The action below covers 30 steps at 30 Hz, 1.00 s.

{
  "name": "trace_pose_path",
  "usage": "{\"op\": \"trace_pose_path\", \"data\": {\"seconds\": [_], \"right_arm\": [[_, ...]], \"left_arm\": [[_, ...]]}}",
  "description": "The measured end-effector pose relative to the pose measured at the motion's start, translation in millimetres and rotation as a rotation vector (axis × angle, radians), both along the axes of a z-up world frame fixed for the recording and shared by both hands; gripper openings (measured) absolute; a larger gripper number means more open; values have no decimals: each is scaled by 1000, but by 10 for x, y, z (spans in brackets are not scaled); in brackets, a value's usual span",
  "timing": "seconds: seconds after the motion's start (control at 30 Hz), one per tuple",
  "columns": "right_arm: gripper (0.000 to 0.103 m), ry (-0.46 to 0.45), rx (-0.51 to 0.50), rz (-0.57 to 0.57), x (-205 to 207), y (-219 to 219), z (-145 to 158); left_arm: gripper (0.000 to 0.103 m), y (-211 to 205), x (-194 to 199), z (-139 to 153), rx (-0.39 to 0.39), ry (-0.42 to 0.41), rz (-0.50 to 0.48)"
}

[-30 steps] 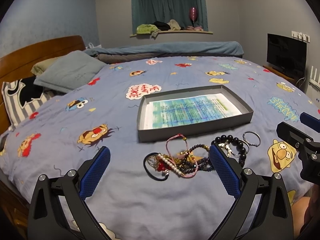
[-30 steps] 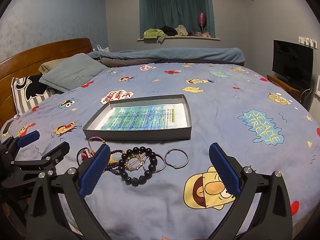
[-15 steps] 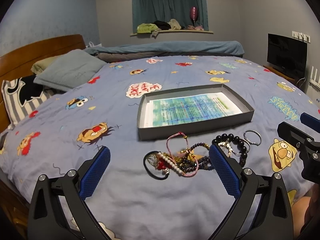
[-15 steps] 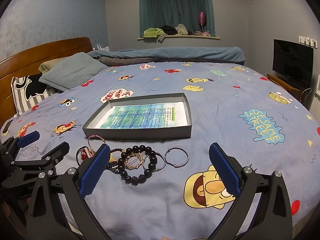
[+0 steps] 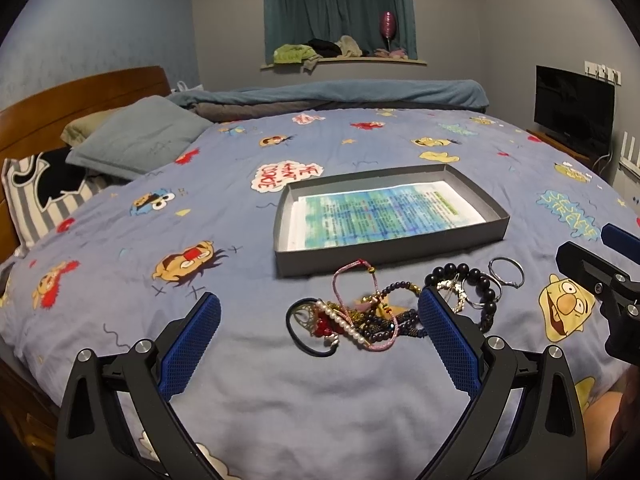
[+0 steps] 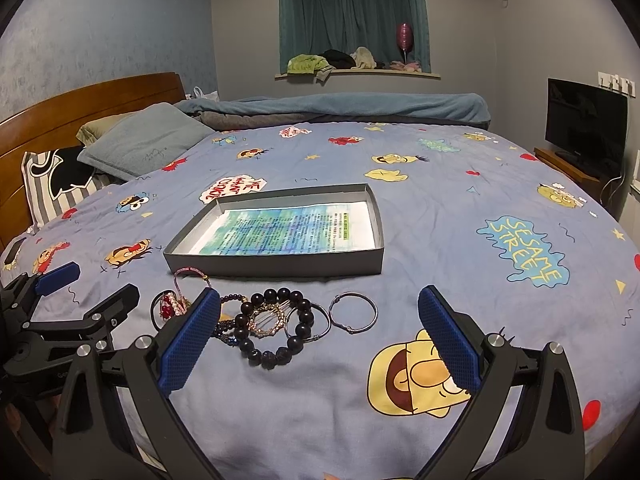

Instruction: Organize jewelry

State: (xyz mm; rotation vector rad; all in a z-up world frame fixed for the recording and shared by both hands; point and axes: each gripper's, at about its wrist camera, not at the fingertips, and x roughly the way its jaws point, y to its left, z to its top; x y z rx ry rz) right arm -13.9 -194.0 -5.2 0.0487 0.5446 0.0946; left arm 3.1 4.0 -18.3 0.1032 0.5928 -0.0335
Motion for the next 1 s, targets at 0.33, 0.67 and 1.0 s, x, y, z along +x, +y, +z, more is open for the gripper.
{"op": "trace_pose_path", "data": {"seconds": [0.33, 0.67, 1.0], "right_arm": [[98, 9, -10, -1, 47, -8, -55], [98, 44, -37, -43, 263, -108, -261], [97, 109, -40, -64, 597, -304, -578]], "left_arm": [[98, 16, 17, -43, -4, 8, -1], [98, 219, 189, -185, -1, 34, 9], [98, 380, 557, -422, -2, 10, -68]]}}
